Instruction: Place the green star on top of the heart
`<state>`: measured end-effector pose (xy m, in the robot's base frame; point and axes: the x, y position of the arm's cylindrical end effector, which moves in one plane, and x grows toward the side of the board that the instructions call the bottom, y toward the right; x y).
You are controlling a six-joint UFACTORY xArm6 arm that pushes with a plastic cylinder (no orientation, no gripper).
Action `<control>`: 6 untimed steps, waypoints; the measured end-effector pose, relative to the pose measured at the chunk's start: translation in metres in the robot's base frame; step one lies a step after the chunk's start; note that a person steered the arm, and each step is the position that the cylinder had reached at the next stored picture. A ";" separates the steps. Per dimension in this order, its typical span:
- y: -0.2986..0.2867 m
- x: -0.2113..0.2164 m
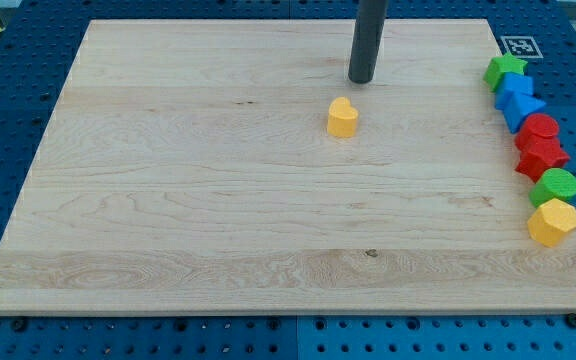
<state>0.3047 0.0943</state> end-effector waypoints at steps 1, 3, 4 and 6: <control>0.000 -0.010; 0.000 -0.013; 0.012 -0.026; 0.067 -0.055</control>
<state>0.2494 0.1612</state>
